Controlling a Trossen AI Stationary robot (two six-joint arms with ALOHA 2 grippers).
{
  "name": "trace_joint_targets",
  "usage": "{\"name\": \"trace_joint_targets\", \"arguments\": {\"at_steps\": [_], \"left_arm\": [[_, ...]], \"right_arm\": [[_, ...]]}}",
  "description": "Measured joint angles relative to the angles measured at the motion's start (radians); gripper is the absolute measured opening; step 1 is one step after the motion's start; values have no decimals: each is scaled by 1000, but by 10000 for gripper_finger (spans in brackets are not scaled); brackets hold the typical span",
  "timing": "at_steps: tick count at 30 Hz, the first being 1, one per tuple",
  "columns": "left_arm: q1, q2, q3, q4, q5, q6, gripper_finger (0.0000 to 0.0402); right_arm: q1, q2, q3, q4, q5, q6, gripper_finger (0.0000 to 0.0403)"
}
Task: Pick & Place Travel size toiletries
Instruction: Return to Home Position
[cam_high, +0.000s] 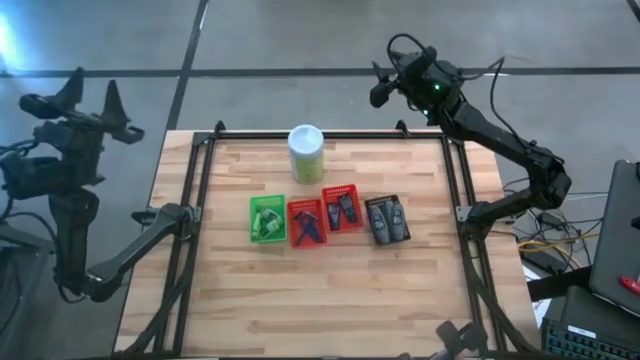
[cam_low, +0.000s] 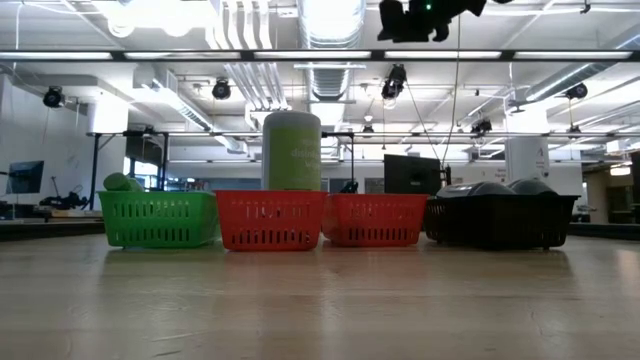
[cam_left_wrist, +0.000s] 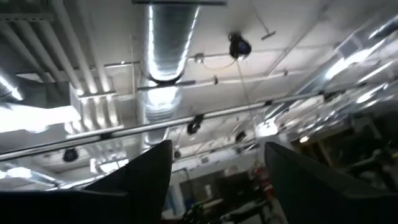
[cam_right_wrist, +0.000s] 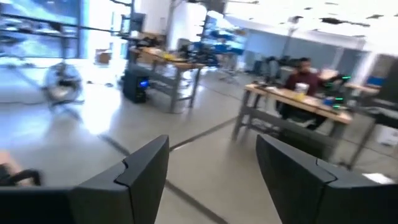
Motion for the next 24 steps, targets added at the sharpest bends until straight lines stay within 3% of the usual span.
{"name": "trace_joint_targets", "arguments": {"at_steps": [4, 6, 10, 13, 15, 17, 20, 22, 24], "left_arm": [[-1, -20, 0, -64, -65, 70, 259], [-3, -29, 17, -67, -4, 25, 259], [-5, -45, 105, -68, 345, -183, 259], [-4, -45, 183, -87, 664, -401, 259], [-4, -53, 233, -73, 786, -514, 259], [-4, -73, 281, -20, 800, -584, 259], [2, -118, 337, 47, 745, -541, 259], [7, -158, 371, -8, 686, -444, 259], [7, -212, 408, -156, 558, -335, 259]], "right_arm": [[-5, 19, 0, 32, 52, -35, 247], [-6, 30, 0, 30, 52, -41, 252], [-4, 41, 0, 31, 52, -43, 261], [-5, 43, 0, 32, 52, -43, 267], [-5, 44, 0, 30, 52, -43, 271], [-6, 44, 0, 32, 52, -43, 274], [-7, 44, 0, 33, 53, -37, 279], [-7, 44, 0, 34, 54, -19, 283], [-7, 44, 0, 35, 55, -2, 286]]}}
